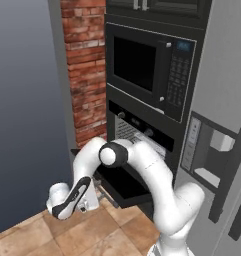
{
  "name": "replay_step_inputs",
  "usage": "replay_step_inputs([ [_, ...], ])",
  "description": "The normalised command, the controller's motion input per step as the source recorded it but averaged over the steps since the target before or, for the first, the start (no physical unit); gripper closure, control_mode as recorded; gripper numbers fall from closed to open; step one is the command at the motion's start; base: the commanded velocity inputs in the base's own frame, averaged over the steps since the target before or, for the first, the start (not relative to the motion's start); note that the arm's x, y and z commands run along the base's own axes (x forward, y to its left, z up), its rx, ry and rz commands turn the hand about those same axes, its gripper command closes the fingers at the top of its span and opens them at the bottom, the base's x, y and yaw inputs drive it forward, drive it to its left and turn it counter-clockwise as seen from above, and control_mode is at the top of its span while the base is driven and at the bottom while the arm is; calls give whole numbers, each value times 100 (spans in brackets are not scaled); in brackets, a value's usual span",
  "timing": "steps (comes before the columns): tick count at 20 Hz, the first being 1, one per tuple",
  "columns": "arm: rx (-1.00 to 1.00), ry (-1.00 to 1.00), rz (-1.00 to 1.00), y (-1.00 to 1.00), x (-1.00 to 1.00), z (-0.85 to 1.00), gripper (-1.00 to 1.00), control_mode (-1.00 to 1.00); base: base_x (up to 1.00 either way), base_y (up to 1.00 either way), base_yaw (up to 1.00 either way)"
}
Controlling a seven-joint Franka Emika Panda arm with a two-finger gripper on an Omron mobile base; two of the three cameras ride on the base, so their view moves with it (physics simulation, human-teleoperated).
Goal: Take the baked cake out of the oven and place it on the plate for cooling. Then close the oven door.
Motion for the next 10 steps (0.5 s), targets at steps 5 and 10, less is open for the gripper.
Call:
replay_step_inputs([
  [5,-21,20,0,-22,39,-98,-100,-100,0,0,0],
  [10,-1,14,0,-55,50,-65,-100,-100,0,0,0],
])
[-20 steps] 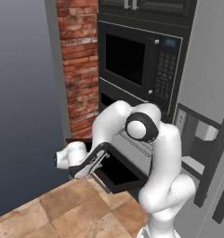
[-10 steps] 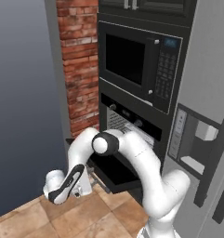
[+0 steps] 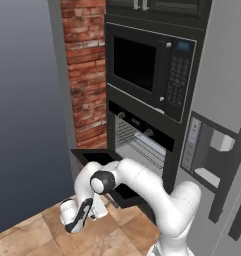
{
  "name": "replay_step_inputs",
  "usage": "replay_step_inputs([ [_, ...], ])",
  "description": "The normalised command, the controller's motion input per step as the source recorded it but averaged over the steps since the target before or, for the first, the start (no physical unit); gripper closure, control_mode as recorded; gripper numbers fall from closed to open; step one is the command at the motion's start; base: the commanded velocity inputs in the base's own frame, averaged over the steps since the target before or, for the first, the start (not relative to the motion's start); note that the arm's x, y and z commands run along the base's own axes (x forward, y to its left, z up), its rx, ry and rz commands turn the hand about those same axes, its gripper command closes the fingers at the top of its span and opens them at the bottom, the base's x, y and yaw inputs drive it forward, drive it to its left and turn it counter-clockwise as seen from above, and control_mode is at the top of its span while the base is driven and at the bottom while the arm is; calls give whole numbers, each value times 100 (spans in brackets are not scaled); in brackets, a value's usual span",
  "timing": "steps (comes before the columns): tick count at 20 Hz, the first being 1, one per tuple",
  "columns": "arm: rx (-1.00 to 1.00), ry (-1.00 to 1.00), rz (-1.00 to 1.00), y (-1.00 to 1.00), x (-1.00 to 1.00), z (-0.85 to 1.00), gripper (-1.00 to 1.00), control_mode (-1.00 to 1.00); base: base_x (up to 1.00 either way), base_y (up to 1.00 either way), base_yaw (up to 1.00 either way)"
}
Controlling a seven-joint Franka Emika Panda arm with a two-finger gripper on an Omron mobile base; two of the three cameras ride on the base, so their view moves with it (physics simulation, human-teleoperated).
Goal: Take the baked cake out of the oven and place it on the plate for cooling. Then close the oven door.
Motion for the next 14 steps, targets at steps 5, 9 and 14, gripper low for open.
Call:
replay_step_inputs([
  [5,0,6,0,-59,51,-36,-100,-100,0,0,0],
  [9,0,0,0,-42,71,-27,-100,-100,0,0,0],
  [14,-2,0,0,-37,82,-14,-100,-100,0,0,0],
])
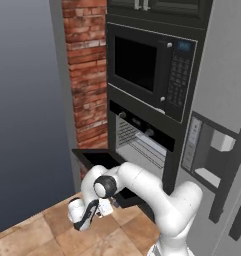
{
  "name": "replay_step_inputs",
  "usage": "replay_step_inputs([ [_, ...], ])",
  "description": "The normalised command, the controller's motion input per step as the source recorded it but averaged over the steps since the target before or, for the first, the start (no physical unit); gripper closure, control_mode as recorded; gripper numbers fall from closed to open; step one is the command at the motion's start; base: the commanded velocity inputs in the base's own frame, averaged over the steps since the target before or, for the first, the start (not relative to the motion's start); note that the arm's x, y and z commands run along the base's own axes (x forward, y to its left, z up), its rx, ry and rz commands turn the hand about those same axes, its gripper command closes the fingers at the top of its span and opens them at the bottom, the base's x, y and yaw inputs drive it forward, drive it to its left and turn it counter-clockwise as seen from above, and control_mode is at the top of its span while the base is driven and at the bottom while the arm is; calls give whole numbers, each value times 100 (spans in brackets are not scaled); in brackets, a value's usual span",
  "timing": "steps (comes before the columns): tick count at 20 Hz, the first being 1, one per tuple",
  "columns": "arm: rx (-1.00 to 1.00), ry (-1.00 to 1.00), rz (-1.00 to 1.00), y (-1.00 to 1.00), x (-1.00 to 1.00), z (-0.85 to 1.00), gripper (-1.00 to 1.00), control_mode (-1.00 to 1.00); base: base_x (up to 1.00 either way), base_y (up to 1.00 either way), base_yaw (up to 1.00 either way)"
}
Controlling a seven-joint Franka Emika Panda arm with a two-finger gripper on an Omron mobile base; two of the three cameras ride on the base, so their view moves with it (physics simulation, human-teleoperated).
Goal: Take the baked cake out of the oven and place it on the plate for cooling. Then close the oven door.
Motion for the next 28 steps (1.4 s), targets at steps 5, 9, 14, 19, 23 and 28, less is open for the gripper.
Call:
replay_step_inputs([
  [5,-21,-8,-4,-67,100,42,-100,-100,0,0,0],
  [9,-33,-22,-2,-78,100,64,-100,-100,0,0,0],
  [14,-28,-20,0,-94,100,65,-100,-100,0,0,0],
  [19,-14,-5,-1,-100,100,72,-100,-100,0,0,0],
  [23,-1,0,-3,-100,100,65,-100,-100,0,0,0],
  [28,1,3,-1,-100,100,41,-100,-100,0,0,0],
])
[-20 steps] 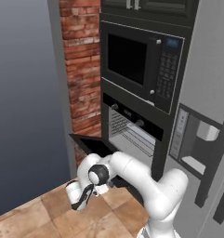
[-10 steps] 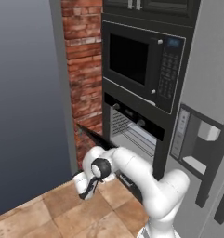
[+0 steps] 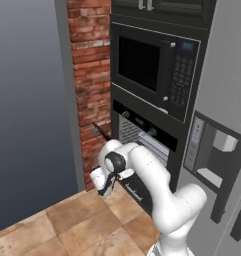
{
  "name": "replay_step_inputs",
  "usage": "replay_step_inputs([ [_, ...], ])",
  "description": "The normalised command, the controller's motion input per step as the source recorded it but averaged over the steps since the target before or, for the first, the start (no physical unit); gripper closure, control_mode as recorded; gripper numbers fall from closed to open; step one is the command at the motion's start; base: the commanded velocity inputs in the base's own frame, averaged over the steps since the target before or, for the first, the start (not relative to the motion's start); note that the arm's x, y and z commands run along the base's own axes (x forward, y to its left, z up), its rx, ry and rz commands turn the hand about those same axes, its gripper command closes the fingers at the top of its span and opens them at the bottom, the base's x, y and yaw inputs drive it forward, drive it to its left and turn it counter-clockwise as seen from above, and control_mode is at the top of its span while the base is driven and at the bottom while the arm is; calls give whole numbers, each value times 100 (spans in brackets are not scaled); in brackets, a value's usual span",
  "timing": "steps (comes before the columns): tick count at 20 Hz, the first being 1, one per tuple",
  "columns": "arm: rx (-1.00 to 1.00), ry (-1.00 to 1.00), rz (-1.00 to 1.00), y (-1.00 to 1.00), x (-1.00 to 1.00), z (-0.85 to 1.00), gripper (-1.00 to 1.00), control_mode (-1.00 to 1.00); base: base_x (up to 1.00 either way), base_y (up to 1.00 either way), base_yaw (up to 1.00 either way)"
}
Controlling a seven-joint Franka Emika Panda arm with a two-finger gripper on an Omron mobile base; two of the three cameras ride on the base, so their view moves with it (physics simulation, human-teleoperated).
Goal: Take the baked cake out of the oven and place it on the plate for cooling. Then close the oven door.
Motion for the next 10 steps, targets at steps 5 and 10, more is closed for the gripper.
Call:
replay_step_inputs([
  [5,5,5,0,-100,100,4,-100,-100,0,0,0],
  [10,6,6,0,-100,100,0,-100,-100,0,0,0],
])
